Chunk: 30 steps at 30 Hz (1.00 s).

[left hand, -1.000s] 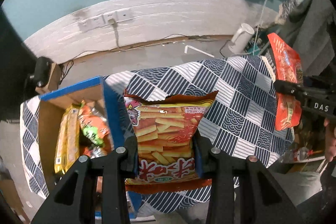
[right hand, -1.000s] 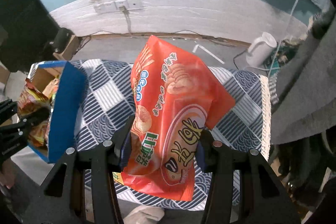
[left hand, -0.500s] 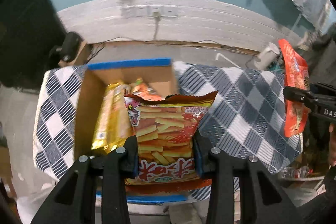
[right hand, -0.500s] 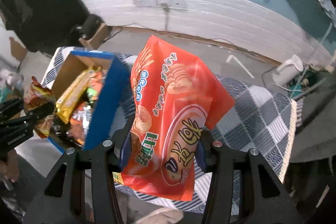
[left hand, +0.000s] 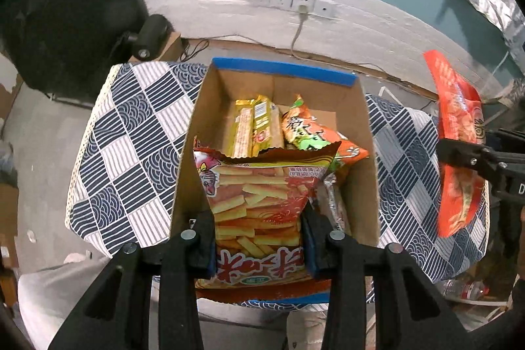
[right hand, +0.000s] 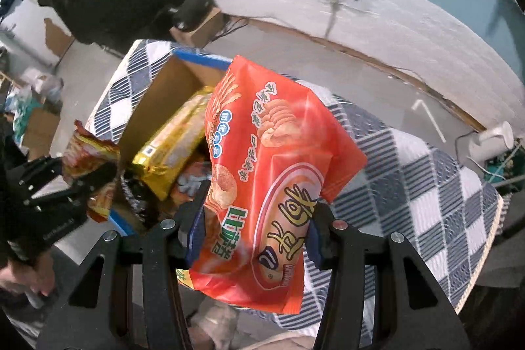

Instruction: Organize snacks

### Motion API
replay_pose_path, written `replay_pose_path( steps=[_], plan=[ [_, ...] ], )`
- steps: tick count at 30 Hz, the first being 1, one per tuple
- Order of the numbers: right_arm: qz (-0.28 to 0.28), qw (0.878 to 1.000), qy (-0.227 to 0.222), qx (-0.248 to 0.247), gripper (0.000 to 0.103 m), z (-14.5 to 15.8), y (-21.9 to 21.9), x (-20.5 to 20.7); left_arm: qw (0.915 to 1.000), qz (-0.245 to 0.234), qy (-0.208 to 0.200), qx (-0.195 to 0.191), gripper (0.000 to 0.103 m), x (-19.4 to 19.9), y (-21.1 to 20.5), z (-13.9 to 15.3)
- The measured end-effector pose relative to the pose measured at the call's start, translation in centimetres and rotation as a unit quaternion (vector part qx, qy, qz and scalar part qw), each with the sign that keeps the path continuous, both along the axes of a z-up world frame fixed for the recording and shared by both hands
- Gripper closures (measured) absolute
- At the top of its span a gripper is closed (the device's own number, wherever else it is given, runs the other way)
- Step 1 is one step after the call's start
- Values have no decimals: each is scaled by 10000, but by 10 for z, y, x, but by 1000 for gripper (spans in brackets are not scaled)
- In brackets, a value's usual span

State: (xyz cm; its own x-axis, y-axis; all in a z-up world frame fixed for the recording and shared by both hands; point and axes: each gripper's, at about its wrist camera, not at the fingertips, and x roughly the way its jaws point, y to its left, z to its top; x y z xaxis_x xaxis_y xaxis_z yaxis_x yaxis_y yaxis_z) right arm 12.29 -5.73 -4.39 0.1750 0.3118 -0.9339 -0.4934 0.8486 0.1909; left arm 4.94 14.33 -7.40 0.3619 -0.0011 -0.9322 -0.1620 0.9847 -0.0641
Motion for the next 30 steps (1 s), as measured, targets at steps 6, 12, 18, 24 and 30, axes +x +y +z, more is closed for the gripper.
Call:
replay_pose_path(
  steps=[6,12,18,24,30],
  plan=[
    [207,9997,132,-46,54,-10,35,-1,9992,312,189,-148,63,4,15,-12],
    [391,9990,189,-74,45,-18,61,-3,9984,485,177,-239,53,9,17,-10],
    [373,9992,116,-37,35,-17,67,-2,9978,663,62,13,31,6,20,-5],
    [328,9994,90,117,34,-11,59,-2,9973,728,-33,40,29,-4,22,3],
    [331,9993,-138,104,34,1,49,-7,9977,610,-291,95,23,-16,14,19]
  ],
)
